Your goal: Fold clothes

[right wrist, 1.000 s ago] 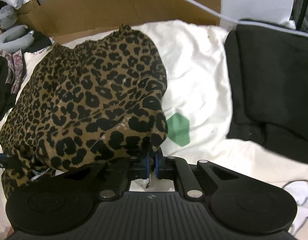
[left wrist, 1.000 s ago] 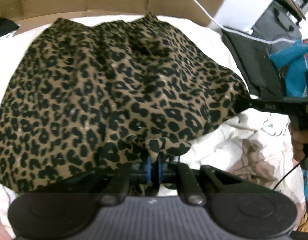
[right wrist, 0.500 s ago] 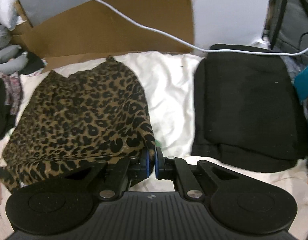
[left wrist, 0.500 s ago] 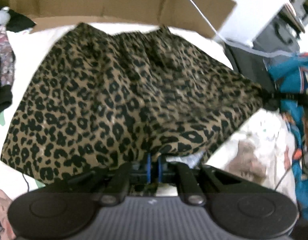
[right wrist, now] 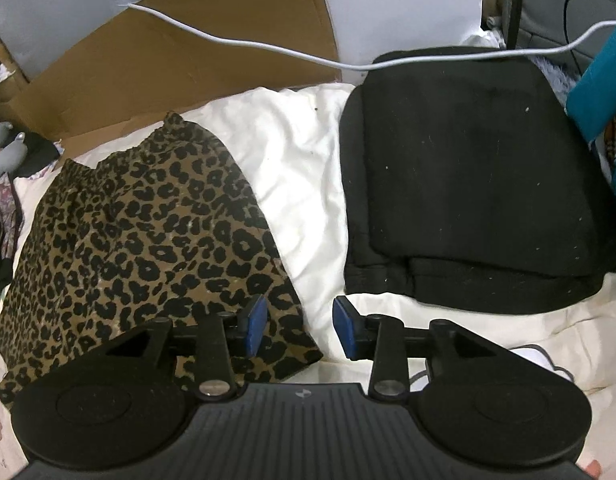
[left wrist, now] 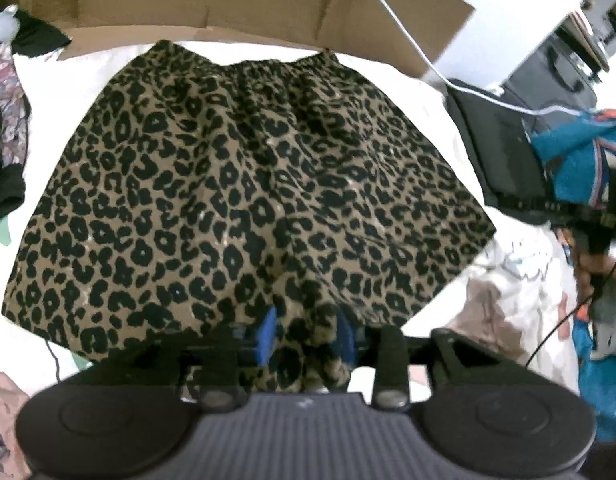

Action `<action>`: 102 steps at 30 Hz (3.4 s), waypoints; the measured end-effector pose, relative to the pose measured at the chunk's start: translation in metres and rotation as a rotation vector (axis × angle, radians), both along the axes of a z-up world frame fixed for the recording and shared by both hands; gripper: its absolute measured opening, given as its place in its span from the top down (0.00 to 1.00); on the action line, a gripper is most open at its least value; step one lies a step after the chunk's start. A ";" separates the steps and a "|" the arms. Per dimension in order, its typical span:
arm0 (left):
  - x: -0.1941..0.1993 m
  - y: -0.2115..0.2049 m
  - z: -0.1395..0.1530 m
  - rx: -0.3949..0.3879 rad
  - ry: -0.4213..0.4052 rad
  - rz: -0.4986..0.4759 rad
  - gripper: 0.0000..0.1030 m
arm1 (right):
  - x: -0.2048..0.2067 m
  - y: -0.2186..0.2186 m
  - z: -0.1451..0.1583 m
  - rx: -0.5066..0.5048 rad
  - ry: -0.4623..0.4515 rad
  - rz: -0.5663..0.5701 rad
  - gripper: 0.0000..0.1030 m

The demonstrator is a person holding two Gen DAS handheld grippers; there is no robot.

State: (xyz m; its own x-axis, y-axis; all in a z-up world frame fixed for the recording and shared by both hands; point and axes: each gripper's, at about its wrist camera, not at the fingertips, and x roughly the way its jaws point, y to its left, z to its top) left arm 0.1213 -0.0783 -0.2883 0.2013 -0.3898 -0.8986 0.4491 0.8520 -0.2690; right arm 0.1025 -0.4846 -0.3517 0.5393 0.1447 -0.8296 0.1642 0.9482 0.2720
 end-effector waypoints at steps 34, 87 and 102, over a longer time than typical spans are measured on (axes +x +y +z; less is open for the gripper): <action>-0.002 0.005 -0.061 0.094 0.076 0.026 0.92 | 0.014 0.004 -0.059 0.102 0.086 0.068 0.56; -0.019 0.007 -0.043 -0.049 0.157 -0.111 0.88 | -0.047 0.098 0.012 0.183 0.029 0.135 0.65; -0.041 0.037 -0.057 -0.026 0.126 -0.123 0.54 | -0.059 0.176 -0.017 0.299 0.071 0.264 0.55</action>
